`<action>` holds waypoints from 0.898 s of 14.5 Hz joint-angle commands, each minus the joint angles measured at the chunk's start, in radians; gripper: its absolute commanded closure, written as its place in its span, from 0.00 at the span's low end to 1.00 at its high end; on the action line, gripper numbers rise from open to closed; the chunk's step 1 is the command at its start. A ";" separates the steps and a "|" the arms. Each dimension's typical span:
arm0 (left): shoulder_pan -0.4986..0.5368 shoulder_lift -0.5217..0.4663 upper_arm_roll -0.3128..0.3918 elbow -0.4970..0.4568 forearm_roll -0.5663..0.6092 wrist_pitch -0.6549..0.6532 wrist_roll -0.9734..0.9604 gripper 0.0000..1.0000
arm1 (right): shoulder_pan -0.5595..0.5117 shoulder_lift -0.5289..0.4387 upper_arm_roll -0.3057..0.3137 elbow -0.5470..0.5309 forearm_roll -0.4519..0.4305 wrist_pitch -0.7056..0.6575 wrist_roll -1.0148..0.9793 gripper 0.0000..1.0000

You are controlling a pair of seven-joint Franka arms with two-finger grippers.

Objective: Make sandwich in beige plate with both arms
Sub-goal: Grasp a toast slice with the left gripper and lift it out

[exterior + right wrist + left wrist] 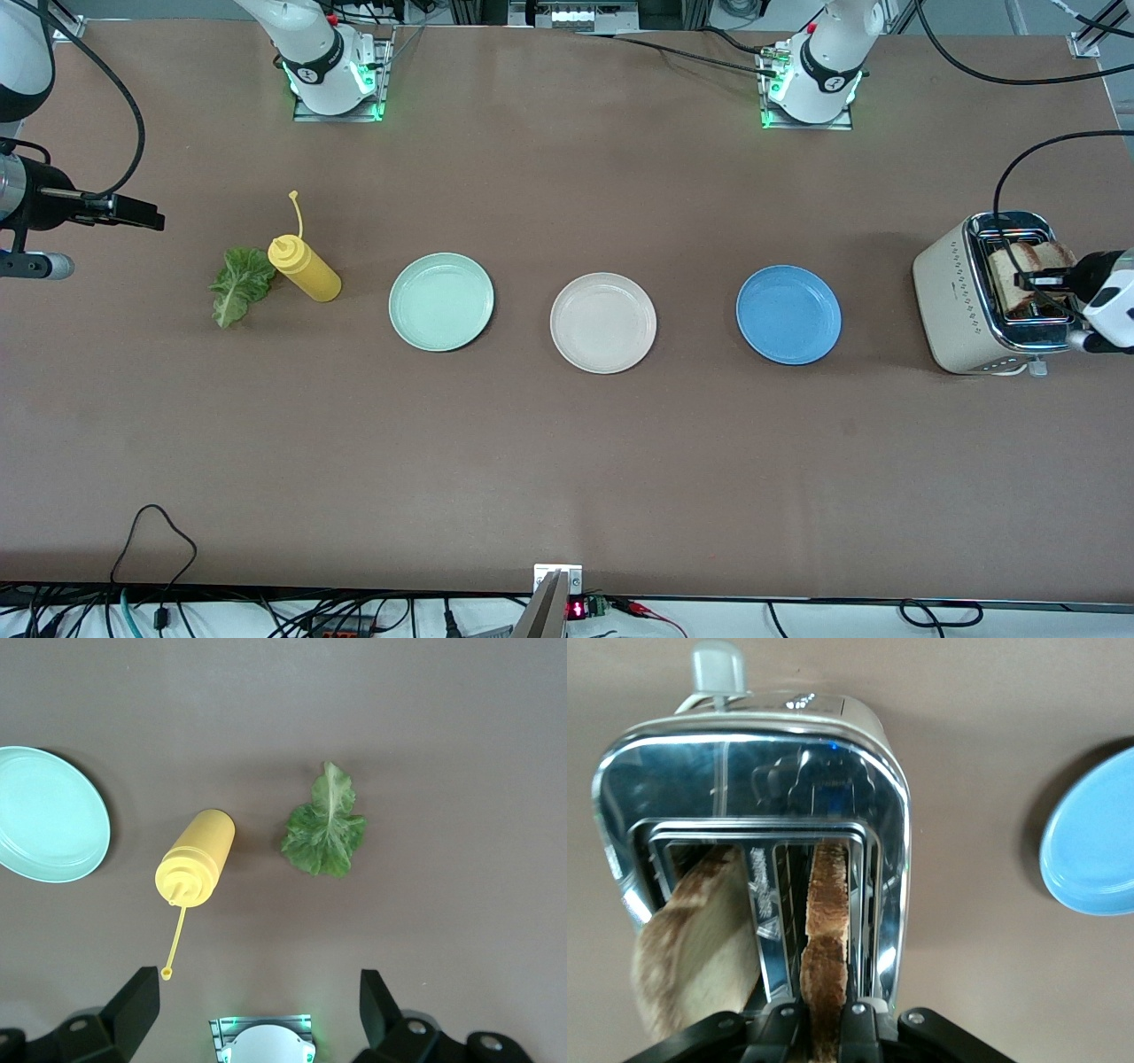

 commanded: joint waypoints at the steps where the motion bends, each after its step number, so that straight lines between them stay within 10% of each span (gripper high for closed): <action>1: -0.003 -0.008 -0.001 0.115 0.003 -0.142 0.031 0.99 | 0.000 0.004 -0.001 0.015 0.001 -0.017 -0.005 0.00; 6: -0.009 -0.010 -0.111 0.288 0.003 -0.352 0.022 0.99 | -0.003 0.004 -0.003 0.015 0.003 -0.017 -0.003 0.00; 13: -0.075 0.033 -0.473 0.285 -0.147 -0.384 -0.262 0.99 | -0.008 0.004 -0.007 0.014 0.003 -0.034 -0.005 0.00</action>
